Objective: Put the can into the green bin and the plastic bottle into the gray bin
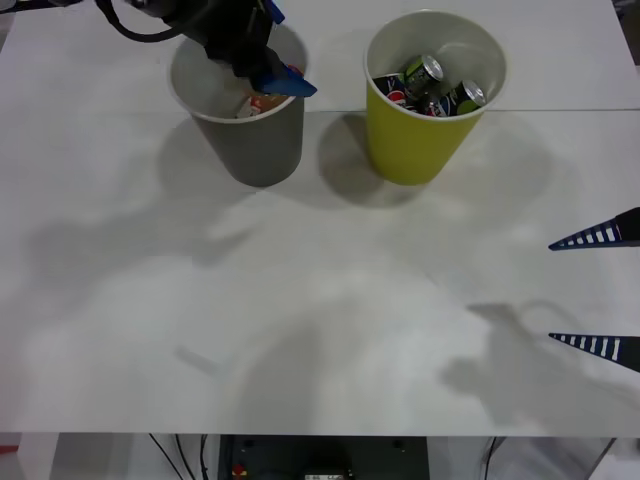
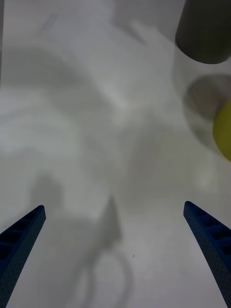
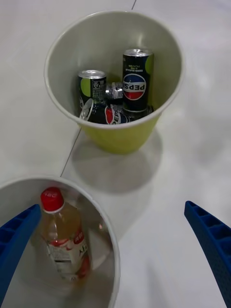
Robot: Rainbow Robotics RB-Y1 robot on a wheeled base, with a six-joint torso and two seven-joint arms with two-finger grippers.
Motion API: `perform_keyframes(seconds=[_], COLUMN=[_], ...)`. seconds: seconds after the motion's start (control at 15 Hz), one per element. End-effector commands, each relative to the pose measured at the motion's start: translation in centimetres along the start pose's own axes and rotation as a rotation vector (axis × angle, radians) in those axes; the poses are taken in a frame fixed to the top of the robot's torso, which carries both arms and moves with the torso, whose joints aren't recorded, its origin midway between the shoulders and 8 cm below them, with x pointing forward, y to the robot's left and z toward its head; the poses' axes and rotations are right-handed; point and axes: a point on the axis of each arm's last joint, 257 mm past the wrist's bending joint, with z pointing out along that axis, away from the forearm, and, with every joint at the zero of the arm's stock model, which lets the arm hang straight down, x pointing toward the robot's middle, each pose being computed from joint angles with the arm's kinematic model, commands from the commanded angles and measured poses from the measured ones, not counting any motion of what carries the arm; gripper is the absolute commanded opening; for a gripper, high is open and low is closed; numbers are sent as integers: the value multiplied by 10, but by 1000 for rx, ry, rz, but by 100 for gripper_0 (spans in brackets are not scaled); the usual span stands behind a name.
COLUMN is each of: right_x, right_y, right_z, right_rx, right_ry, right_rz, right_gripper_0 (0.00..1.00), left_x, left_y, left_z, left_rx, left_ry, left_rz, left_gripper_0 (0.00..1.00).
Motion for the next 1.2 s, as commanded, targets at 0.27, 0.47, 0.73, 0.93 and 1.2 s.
perform_keyframes(seconds=[0.27,0.47,0.73,0.93,1.2], right_x=[0,0,0,0,0], right_y=[0,0,0,0,0], right_z=[0,0,0,0,0], right_rx=[0,0,0,0,0], right_ry=[0,0,0,0,0], right_rz=[0,0,0,0,0], right_gripper_0=[100,100,100,100,100], left_x=[86,132,197,240,280], left_y=[7,0,-14,-32,-59], left_z=[-44,-63,-78,-82,-94], left_rx=[47,72,86,95,134], left_ry=[-7,-18,-16,-21,-22], left_rz=[83,117,198,230,261], left_gripper_0=[100,100,100,100,100])
